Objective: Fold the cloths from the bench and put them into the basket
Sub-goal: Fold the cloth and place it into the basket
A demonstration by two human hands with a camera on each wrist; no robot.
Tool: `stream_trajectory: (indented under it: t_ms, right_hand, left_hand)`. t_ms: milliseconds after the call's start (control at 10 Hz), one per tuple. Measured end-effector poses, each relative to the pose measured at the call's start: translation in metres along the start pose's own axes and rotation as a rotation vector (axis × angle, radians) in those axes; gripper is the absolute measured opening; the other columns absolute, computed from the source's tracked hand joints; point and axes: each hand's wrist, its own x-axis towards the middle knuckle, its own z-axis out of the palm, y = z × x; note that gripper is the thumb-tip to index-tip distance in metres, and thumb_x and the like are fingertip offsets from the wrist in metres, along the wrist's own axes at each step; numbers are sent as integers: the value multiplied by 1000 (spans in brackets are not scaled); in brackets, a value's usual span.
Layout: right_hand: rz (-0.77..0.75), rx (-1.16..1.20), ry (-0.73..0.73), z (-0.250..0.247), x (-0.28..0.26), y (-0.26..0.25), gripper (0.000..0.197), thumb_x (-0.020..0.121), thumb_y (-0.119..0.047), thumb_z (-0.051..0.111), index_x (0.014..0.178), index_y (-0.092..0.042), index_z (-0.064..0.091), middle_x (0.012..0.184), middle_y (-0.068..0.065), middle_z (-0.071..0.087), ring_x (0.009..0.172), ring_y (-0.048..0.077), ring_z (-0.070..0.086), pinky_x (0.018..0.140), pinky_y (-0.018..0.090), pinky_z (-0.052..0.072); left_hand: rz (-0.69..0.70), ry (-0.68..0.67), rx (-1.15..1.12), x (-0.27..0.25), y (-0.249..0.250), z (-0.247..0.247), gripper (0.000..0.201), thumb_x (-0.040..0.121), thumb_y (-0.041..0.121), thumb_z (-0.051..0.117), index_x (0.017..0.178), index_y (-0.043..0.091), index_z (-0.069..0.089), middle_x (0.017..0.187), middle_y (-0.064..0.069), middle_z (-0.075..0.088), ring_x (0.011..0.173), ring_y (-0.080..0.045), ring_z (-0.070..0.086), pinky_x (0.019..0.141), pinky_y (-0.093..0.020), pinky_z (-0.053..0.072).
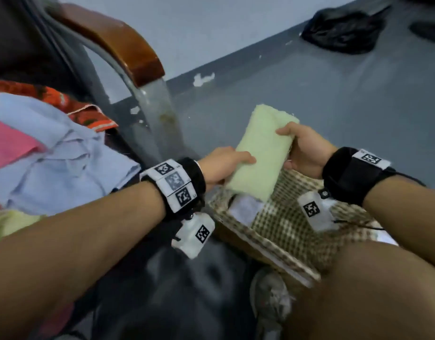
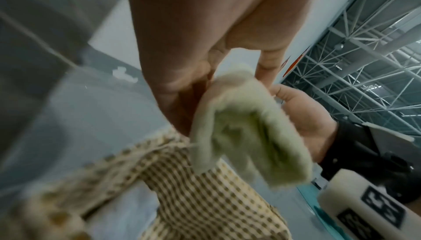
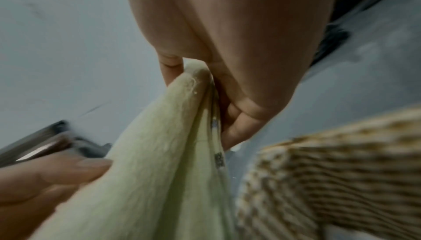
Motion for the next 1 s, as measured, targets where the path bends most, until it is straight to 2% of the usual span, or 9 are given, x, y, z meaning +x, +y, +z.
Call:
stream_trajectory:
  t_ms: [100, 200, 300, 400, 500, 700, 800, 900, 1000]
  right_hand:
    - [126, 56, 105, -60, 2, 58, 41, 89, -28, 56, 128, -16, 62, 117, 6, 73, 102, 22, 72, 74, 34, 57]
    - [257, 62, 201, -95, 9, 119, 42, 88, -28, 60, 126, -11, 64, 122, 18, 69, 102, 31, 69, 89, 45, 57]
    - [379, 88, 239, -107, 22, 169, 38, 92, -26, 60, 126, -10, 63, 123, 19, 68, 111, 38, 66, 104, 56, 48]
    - [476, 112, 306, -109, 45, 202, 37, 95, -27, 60, 129, -12, 59, 123, 14, 67, 110, 36, 65, 102, 55, 50]
    - [561, 145, 289, -108, 73, 225, 39, 97, -29, 59, 133, -12, 56, 130, 16, 62, 117, 37, 61, 105, 54, 48]
    - [664, 218, 285, -98, 111, 273, 50, 92, -30, 64, 137, -11, 54, 135, 15, 59, 118, 36, 59, 103, 52, 49]
    - [714, 194, 276, -93, 119, 291, 58, 92, -33, 65, 144, -11, 49, 139, 14, 57, 122, 36, 57, 104, 52, 48]
    - [716, 124, 270, -93, 124, 289, 61, 92, -36, 65, 145, -9, 47, 140, 13, 56, 121, 35, 57, 104, 51, 48]
    - [690, -74, 247, -94, 122, 268, 65, 95, -36, 62, 149, -9, 40, 148, 12, 48, 127, 34, 54, 108, 46, 46]
  left_hand:
    - [-177, -90, 152, 49, -22, 55, 35, 86, 18, 65, 118, 4, 64, 117, -13, 70, 102, -31, 67, 88, -39, 53]
    - [-408, -212, 281, 85, -46, 93, 40, 88, 17, 60, 125, 4, 57, 118, -15, 63, 103, -33, 61, 98, -45, 49]
    - [-513, -316, 470, 115, -65, 115, 33, 93, 18, 54, 123, 5, 52, 115, -18, 53, 98, -28, 48, 84, -40, 42]
    - [-586, -346, 561, 146, -85, 120, 32, 99, 21, 53, 126, 3, 48, 121, -17, 53, 108, -30, 53, 100, -41, 44]
    - [-670, -308, 564, 171, -105, 119, 51, 99, 24, 57, 142, 1, 42, 139, -22, 52, 125, -41, 53, 108, -52, 43]
    - [-543, -232, 747, 216, -158, 108, 48, 92, 25, 65, 130, -2, 59, 132, -22, 61, 122, -38, 59, 102, -48, 50]
    - [-515, -233, 851, 218, -173, 104, 44, 93, 29, 63, 128, 2, 62, 133, -17, 61, 124, -33, 58, 97, -37, 48]
    - [-487, -213, 842, 218, -175, 103, 45, 93, 30, 63, 129, 2, 62, 133, -17, 61, 123, -33, 58, 96, -36, 48]
    - [-479, -225, 729, 216, -164, 106, 37, 96, 25, 58, 124, 1, 64, 109, -15, 68, 99, -31, 66, 96, -39, 50]
